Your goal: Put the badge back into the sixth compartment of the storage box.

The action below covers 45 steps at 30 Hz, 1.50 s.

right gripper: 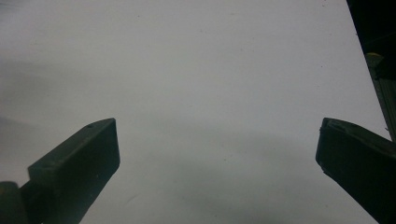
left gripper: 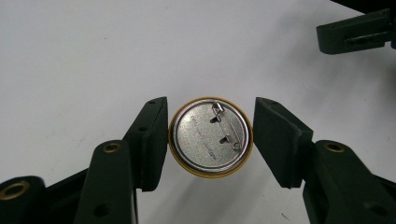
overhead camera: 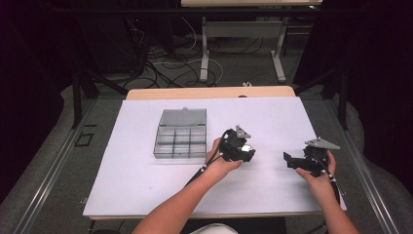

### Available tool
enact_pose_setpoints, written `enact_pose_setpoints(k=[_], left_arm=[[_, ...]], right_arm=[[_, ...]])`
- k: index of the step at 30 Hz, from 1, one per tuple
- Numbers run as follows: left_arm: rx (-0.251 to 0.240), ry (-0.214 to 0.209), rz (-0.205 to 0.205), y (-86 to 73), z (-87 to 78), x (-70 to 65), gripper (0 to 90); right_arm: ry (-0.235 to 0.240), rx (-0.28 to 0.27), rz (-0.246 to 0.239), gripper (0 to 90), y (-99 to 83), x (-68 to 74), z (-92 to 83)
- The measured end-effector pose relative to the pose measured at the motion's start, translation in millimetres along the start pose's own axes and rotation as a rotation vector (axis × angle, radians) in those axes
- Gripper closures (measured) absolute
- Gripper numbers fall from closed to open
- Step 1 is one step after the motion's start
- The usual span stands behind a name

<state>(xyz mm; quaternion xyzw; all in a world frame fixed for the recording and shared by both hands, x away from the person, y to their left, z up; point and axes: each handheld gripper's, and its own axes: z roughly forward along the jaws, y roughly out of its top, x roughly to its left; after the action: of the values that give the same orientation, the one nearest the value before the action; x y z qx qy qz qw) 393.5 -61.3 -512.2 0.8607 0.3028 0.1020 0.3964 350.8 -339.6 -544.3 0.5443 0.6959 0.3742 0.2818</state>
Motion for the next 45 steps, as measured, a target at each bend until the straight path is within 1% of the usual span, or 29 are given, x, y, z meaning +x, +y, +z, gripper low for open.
enact_pose_setpoints(k=[4, 7, 8, 11, 13, 14, 15, 17, 19, 20, 21, 22, 23, 24, 25, 26, 28, 29, 30, 31, 32, 36, 38, 39, 40, 41, 42, 43, 45], left_arm=[[-0.004, 0.011, -0.022, -0.8, -5.1, 6.6, 47.1], [0.003, 0.022, -0.023, -1.2, -10.9, 11.6, 47.1], [-0.007, 0.022, -0.03, -1.5, -12.4, 13.0, 47.1], [-0.015, 0.027, -0.042, -1.8, -18.4, 17.7, 47.1], [-0.012, 0.032, -0.043, -2.4, -22.2, 20.5, 47.1], [-0.017, 0.035, -0.047, -3.3, -24.8, 22.8, 47.1], [-0.016, 0.039, -0.043, -3.9, -26.4, 24.7, 47.1], [-0.02, 0.046, -0.054, -5.4, -30.3, 28.0, 47.1], [-0.023, 0.054, -0.056, -6.7, -34.2, 31.6, 47.1], [-0.026, 0.056, -0.061, -7.3, -36.4, 33.1, 47.1], [-0.024, 0.059, -0.062, -7.8, -38.9, 34.9, 47.1], [-0.029, 0.059, -0.068, -8.8, -42.1, 36.9, 47.1], [-0.034, 0.062, -0.068, -9.6, -43.8, 38.3, 47.1], [-0.028, 0.061, -0.068, -10.4, -46.8, 40.3, 47.1], [-0.033, 0.059, -0.074, -11.6, -49.2, 42.0, 47.1], [-0.024, 0.059, -0.07, -12.5, -51.9, 44.3, 47.1], [-0.022, 0.067, -0.076, -14.7, -55.1, 48.0, 47.1], [-0.024, 0.073, -0.076, -15.5, -55.9, 49.2, 47.1], [-0.021, 0.07, -0.083, -16.4, -57.5, 50.7, 47.1], [-0.022, 0.074, -0.081, -17.5, -58.5, 52.1, 47.1], [-0.018, 0.071, -0.083, -18.4, -59.9, 53.4, 47.1], [-0.029, 0.078, -0.101, -21.8, -64.9, 57.2, 47.1], [-0.034, 0.085, -0.1, -23.9, -67.6, 59.6, 47.1], [-0.037, 0.091, -0.105, -25.0, -68.7, 60.2, 47.1], [-0.043, 0.088, -0.12, -26.0, -69.6, 60.6, 47.1], [-0.043, 0.093, -0.114, -27.0, -72.0, 62.5, 47.1], [-0.042, 0.096, -0.115, -27.5, -73.6, 63.4, 47.1], [-0.043, 0.099, -0.12, -28.0, -75.6, 64.5, 47.1], [-0.049, 0.105, -0.118, -29.4, -79.6, 67.8, 47.1]], right_arm=[[0.0, 0.0, 0.0, 0.0, 0.0, 0.3, -0.1], [0.0, -0.001, 0.0, 0.0, -0.1, 0.4, -0.2], [-0.001, -0.001, -0.001, 0.0, -0.1, 0.2, -0.3], [-0.001, -0.001, 0.0, 0.0, -0.2, -0.1, -0.4], [-0.001, -0.001, 0.004, 0.0, 0.0, 0.3, -0.7], [0.0, 0.001, -0.005, 0.0, -0.1, -0.2, -1.0], [-0.001, 0.001, 0.0, 0.0, -0.1, 0.4, -1.3], [-0.005, -0.001, -0.002, 0.0, -0.1, 0.2, -1.1], [-0.002, 0.002, 0.001, 0.0, -0.3, 0.2, -1.1], [-0.002, 0.001, 0.0, 0.0, -0.2, 0.2, -1.2], [-0.013, -0.011, 0.003, 0.0, -0.4, 1.0, -0.5], [-0.011, -0.01, 0.007, 0.0, -0.2, 1.3, -0.9], [-0.011, -0.013, 0.0, 0.0, -0.1, 0.8, -0.8], [-0.006, -0.003, -0.001, 0.0, 0.2, 0.5, -1.8], [-0.002, -0.005, -0.002, 0.0, 0.2, 0.5, -1.5], [-0.004, -0.005, -0.001, 0.0, 0.1, 0.8, -1.6], [-0.004, -0.005, -0.001, 0.0, 0.0, 0.9, -1.5], [-0.006, 0.017, -0.004, 0.0, 0.5, 0.6, -2.6], [-0.006, -0.003, 0.0, 0.0, 0.0, 0.9, -0.9], [-0.011, -0.006, 0.0, 0.0, 0.0, 1.1, -0.9], [-0.003, -0.003, 0.0, 0.0, 0.1, 1.0, -1.3], [-0.004, -0.005, -0.003, 0.0, 0.2, 1.2, -1.9], [-0.005, -0.003, -0.007, 0.0, -0.1, 0.8, -1.8], [-0.004, -0.001, 0.0, 0.0, -0.2, 1.1, -1.7], [-0.009, 0.017, 0.002, 0.0, 0.2, 1.1, -3.0], [-0.007, -0.001, 0.007, 0.0, -0.3, 1.4, -1.7], [-0.004, -0.003, -0.006, 0.0, -0.1, 0.5, -2.0], [-0.005, -0.006, 0.005, 0.0, 0.1, 1.6, -2.4], [-0.007, -0.01, -0.002, 0.0, 0.6, 1.5, -2.7]])
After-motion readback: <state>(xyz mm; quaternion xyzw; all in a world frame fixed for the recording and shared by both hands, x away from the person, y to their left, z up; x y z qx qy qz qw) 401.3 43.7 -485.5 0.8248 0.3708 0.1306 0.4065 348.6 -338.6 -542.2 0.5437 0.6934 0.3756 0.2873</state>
